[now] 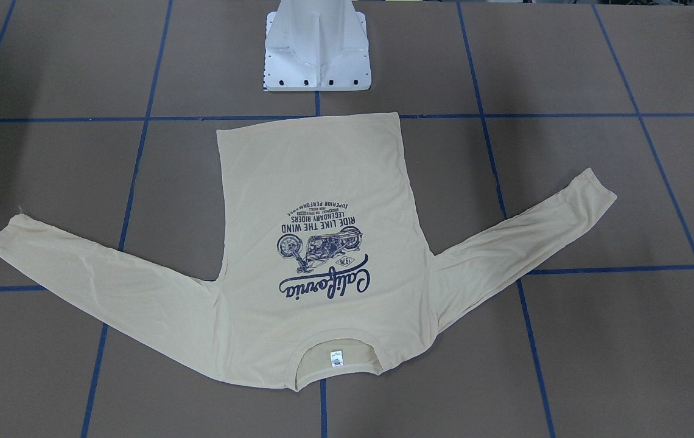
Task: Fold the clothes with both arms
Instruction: 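Move the right gripper toward the cuff of the sleeve nearest it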
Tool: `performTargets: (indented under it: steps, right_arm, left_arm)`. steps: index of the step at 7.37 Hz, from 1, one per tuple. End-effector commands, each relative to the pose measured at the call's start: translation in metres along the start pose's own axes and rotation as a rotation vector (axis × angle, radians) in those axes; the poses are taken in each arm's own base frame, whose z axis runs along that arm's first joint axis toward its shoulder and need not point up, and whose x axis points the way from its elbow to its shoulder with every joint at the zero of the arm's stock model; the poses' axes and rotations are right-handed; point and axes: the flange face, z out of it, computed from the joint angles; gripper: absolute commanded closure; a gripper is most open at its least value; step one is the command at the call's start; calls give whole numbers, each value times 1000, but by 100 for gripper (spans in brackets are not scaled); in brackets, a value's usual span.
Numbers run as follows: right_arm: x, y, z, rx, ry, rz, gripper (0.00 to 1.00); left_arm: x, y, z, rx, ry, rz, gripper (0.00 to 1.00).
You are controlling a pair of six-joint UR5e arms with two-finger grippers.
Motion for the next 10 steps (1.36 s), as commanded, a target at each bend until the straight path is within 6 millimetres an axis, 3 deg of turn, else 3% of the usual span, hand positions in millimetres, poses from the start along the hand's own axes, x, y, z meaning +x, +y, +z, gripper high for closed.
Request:
performTargets:
  steps: [1,3,5,6,7,8,9,10]
  right_arm:
    - [0,-1,-1,2,0,0,0]
    - [-8,-8,-12,28,5,-24,0]
    - [-13,-15,-19,44,10,-36,0]
    - [-16,-22,-24,56,11,-39,0]
    - [-30,-38,-43,102,7,-68,0]
    - [-47,-53,-68,158,14,-110,0]
    - [-57,-69,-83,192,16,-133,0]
    - [-63,-78,-92,213,19,-147,0]
  left_arm:
    - [2,-1,-2,17,-5,23,0]
    - [14,-6,-15,79,-15,85,0]
    - [45,-7,-46,140,-52,154,0]
    - [48,-9,-52,151,-88,169,0]
    - [48,-14,-59,174,-148,209,0]
    - [48,-19,-70,236,-267,363,0]
    - [54,-24,-76,281,-275,429,0]
    - [60,-27,-79,313,-228,315,0]
